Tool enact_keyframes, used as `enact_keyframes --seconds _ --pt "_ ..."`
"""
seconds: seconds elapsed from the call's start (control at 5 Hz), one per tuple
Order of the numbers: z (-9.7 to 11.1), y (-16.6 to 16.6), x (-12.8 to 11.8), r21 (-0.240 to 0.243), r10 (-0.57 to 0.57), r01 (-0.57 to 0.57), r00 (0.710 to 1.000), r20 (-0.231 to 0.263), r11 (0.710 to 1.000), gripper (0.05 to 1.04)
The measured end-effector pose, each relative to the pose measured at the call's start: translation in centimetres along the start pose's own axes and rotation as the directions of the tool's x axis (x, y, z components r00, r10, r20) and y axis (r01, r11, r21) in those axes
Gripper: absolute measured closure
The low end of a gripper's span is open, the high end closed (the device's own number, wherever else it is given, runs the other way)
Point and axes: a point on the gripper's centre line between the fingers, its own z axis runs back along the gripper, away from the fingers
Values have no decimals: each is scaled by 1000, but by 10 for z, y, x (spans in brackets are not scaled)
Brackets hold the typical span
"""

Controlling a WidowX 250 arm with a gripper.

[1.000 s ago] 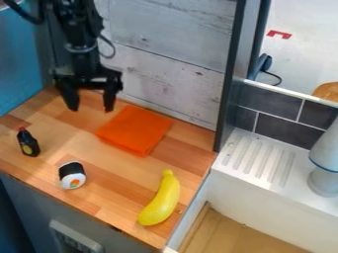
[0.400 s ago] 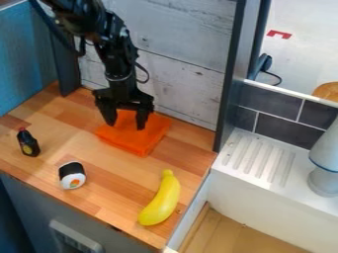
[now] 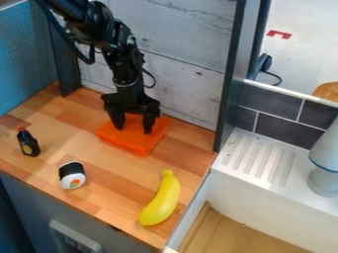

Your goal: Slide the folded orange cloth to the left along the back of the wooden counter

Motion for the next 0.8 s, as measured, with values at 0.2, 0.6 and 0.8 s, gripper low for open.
enact_keyframes --seconds 0.2,0.6,0.8 --pt "-11 1 -4 2 8 -8 1000 -24 1000 82" --pt "-15 6 -3 13 44 -44 999 -22 999 83" --pt "-15 28 -1 29 108 -107 994 -12 994 83"
